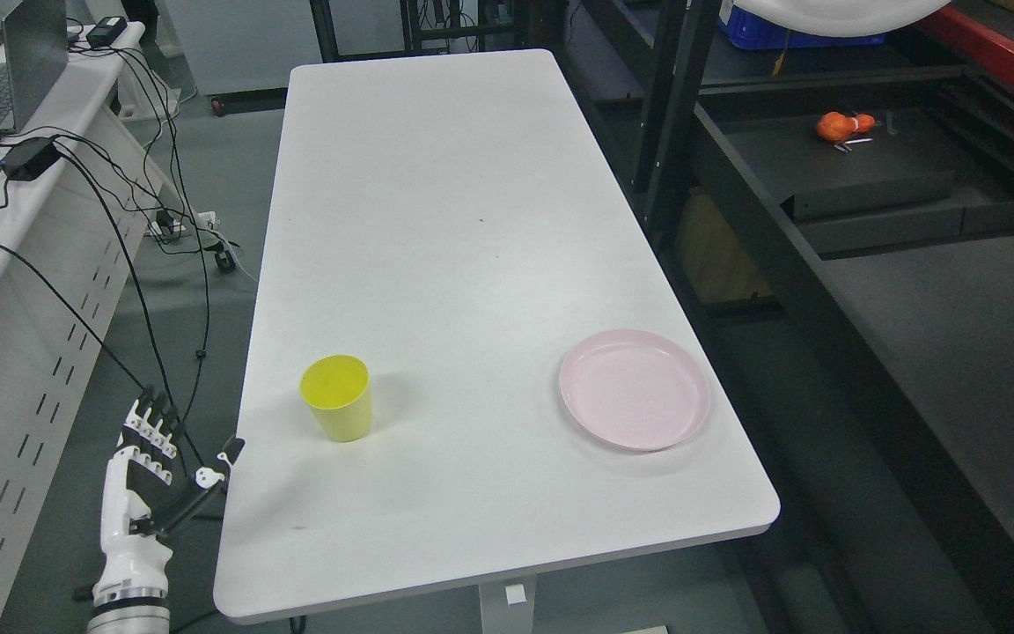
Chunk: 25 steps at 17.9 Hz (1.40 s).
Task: Place yellow IKEA cup on middle right shelf
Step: 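Reach the left hand toward the yellow cup on the table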
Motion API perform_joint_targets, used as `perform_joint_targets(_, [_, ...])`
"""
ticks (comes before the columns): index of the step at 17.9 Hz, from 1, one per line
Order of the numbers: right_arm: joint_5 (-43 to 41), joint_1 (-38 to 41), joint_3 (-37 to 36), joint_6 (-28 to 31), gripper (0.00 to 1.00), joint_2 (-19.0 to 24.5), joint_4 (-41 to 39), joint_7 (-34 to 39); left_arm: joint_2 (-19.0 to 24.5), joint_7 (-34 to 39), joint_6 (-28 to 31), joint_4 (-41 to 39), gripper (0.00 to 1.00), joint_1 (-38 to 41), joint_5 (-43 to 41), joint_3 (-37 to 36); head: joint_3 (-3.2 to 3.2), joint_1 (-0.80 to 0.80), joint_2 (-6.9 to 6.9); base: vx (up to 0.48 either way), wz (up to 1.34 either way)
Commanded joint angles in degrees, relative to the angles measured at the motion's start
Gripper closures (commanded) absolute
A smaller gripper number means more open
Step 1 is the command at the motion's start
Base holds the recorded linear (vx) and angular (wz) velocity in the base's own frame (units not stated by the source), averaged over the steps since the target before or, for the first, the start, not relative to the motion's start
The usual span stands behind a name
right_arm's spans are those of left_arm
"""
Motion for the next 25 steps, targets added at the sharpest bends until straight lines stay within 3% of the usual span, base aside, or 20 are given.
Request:
perform_joint_targets(1, [-1.41,0.78,0.97,-0.05,0.01,-1.0,0.0,0.02,1.0,-0.04,0.03,-0.02,0.01,-0.16,0.0,-0.2,0.0,0.0,0.0,0.0,0.0])
perform_joint_targets(13, [-1.41,0.78,0.97,-0.05,0.01,-1.0,0.0,0.02,1.0,-3.12,0.21,4.81,0.01,-7.72,4.39,-8.11,0.0,0.0,0.01,0.0,0.0])
perform_joint_targets(20, [-1.41,0.78,0.97,-0.05,0.01,-1.0,0.0,0.02,1.0,-3.12,0.21,11.92,0.01,-11.05,5.54,-8.11,0.0,0.0,0.01,0.0,0.0])
perform_joint_targets(25, [-1.41,0.78,0.97,-0.05,0.01,-1.0,0.0,0.02,1.0,-3.12,0.29,16.23,0.01,-14.83,6.77,-12.06,0.0,0.0,0.01,0.0,0.0])
